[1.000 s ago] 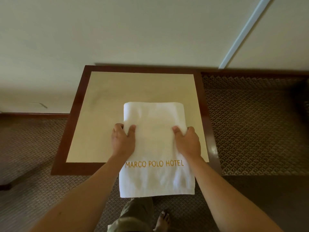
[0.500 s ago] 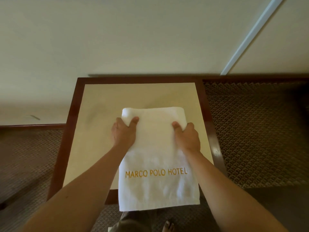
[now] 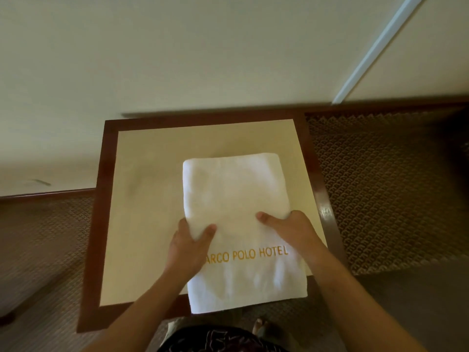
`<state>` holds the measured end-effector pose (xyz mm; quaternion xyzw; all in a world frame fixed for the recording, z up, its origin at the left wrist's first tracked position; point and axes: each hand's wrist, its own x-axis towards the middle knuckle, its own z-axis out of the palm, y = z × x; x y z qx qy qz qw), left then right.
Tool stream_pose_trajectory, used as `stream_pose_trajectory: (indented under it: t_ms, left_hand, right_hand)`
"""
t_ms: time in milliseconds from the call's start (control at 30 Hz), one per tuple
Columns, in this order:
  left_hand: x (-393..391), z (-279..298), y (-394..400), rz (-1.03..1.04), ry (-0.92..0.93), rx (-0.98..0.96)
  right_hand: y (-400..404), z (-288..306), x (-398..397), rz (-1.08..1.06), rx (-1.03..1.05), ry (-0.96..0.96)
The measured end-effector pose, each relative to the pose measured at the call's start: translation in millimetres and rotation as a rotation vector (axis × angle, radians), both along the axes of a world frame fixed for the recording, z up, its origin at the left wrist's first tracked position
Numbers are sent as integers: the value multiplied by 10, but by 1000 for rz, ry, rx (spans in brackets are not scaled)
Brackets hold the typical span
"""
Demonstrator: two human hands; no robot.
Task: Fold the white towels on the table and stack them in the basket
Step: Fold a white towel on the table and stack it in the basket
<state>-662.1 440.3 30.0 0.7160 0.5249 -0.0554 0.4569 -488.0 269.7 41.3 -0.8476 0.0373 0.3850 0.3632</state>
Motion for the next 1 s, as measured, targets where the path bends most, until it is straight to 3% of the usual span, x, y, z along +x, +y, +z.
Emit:
stream_pose_trajectory:
  t_ms: [200,433,567,1000]
  left_hand:
    - [133,18,179,15,-26,-54]
    - [414,145,179,-120,-89,-72]
    - [731,229,-3,-221,-137,-63]
    - [1816,640,-1898,-515,-355,-75]
  right_hand:
    - [58,-92,38,-107,117,210]
    - [-124,-8,-36,-160,207,174]
    - [-438,87,-27,-264,334,32]
    - [-2560,492,223,-594,440,-169]
